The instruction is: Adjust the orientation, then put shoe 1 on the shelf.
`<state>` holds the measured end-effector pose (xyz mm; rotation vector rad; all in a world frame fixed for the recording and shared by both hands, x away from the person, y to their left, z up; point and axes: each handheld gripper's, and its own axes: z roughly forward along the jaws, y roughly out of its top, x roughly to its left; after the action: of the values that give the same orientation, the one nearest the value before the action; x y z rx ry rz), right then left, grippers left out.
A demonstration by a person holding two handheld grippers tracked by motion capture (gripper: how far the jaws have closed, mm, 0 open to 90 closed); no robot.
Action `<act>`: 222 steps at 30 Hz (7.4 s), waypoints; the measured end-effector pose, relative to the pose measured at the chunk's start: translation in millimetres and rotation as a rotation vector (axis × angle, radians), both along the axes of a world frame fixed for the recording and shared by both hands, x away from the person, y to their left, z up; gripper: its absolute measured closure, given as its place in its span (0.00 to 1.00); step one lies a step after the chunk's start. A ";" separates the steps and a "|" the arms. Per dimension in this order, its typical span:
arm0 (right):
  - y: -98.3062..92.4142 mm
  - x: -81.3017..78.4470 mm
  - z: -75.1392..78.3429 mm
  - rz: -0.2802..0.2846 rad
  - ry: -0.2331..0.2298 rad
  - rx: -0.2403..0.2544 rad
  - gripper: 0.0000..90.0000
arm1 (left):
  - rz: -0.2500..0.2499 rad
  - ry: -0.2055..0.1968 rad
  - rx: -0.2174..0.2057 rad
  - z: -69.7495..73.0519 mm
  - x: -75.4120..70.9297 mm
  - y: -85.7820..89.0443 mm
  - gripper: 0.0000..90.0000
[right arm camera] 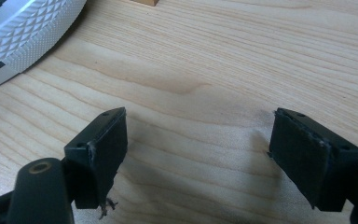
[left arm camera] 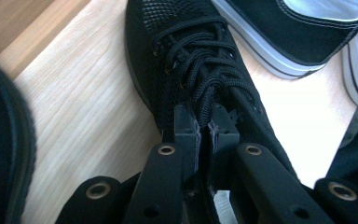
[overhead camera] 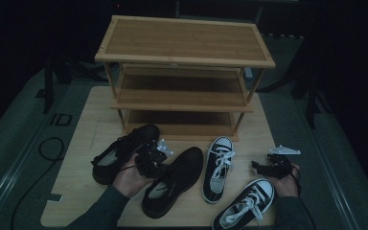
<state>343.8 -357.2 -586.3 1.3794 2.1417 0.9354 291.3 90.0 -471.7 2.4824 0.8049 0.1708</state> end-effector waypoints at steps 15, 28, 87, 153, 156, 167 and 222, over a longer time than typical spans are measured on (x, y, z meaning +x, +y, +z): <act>0.1 0.0 0.0 0.000 0.000 -0.002 0.21 | 0.103 -0.010 -0.027 -1.4 12.7 46.9 0.95; 0.1 -0.1 0.0 0.000 0.000 -0.002 0.21 | 0.162 -0.023 -0.017 0.5 17.8 79.8 0.95; 0.3 -0.2 0.0 0.002 0.000 -0.002 0.21 | 0.296 -0.081 0.095 3.9 7.8 119.1 0.32; -0.3 0.0 0.0 0.002 0.001 0.004 0.21 | 0.232 0.007 0.042 2.7 29.9 106.1 0.96; 0.1 -0.1 0.0 0.002 0.000 0.000 0.21 | 0.237 0.005 0.026 6.6 30.7 105.2 0.96; 0.3 -0.1 0.0 0.002 -0.001 -0.002 0.21 | 0.251 -0.001 -0.004 14.2 37.8 99.0 0.96; 0.2 -0.1 0.0 0.002 0.000 -0.002 0.21 | 0.509 -0.163 0.096 -9.2 113.9 13.3 0.96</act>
<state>343.7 -357.0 -586.3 1.3768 2.1433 0.9341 405.3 103.3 -480.9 2.2610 1.3664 0.5933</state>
